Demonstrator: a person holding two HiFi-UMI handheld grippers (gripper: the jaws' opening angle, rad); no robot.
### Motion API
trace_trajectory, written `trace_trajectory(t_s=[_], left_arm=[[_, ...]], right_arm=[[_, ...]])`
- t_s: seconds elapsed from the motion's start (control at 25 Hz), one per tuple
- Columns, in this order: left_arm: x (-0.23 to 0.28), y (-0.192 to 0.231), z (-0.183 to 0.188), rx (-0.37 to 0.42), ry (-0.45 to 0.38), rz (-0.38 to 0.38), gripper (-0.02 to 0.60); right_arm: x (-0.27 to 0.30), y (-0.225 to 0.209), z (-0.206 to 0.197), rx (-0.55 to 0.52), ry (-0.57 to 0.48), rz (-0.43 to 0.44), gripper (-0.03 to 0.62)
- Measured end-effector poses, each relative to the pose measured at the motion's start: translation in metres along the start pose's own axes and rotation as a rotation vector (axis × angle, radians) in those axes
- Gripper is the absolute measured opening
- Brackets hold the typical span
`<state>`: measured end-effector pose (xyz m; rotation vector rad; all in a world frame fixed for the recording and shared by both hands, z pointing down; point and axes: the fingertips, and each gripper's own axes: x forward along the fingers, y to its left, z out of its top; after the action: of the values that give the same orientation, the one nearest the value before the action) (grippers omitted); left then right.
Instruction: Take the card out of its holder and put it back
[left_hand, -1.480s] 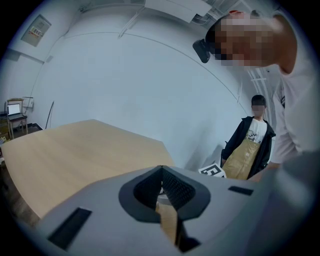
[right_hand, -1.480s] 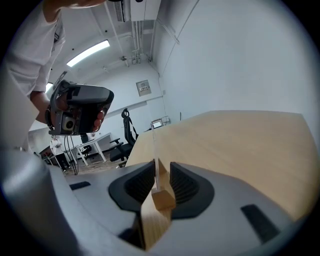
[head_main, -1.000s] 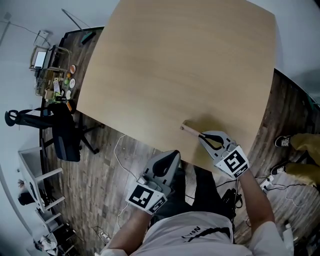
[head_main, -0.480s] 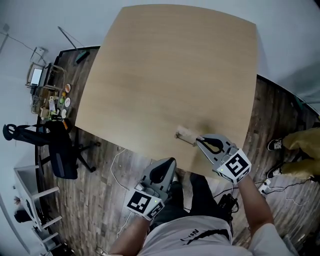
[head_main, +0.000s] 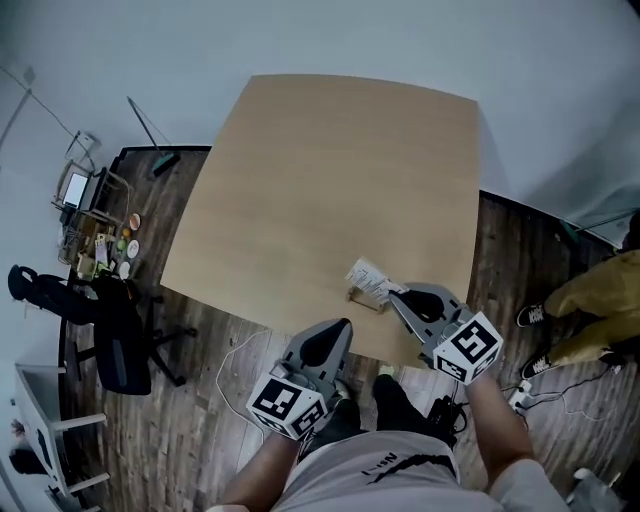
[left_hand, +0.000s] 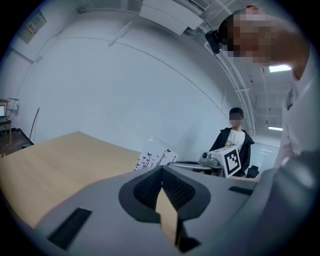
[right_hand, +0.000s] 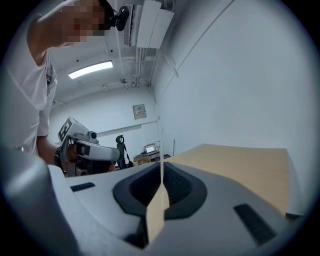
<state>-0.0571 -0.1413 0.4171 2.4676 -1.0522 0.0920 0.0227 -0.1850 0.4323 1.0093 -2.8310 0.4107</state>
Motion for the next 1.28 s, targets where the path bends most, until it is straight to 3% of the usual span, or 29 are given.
trace_trajectory(t_s=[0.4, 0.6, 1.08, 1.28], left_arm=[[-0.041, -0.037, 0.074, 0.090, -0.103, -0.092, 0.012], [-0.058, -0.060, 0.084, 0.168, -0.121, -0.134, 0.011], [-0.082, -0.049, 0.082, 0.110, -0.149, -0.113, 0.012], [-0.073, -0.042, 0.079, 0.095, -0.138, -0.108, 0.012]], right_arm=[[-0.039, 0.046, 0.085, -0.054, -0.100, -0.095, 0.025], [-0.052, 0.070, 0.101, -0.067, -0.131, -0.101, 0.025], [-0.052, 0.093, 0.097, -0.061, -0.124, -0.097, 0.025], [-0.050, 0.083, 0.092, -0.041, -0.115, -0.099, 0.025]])
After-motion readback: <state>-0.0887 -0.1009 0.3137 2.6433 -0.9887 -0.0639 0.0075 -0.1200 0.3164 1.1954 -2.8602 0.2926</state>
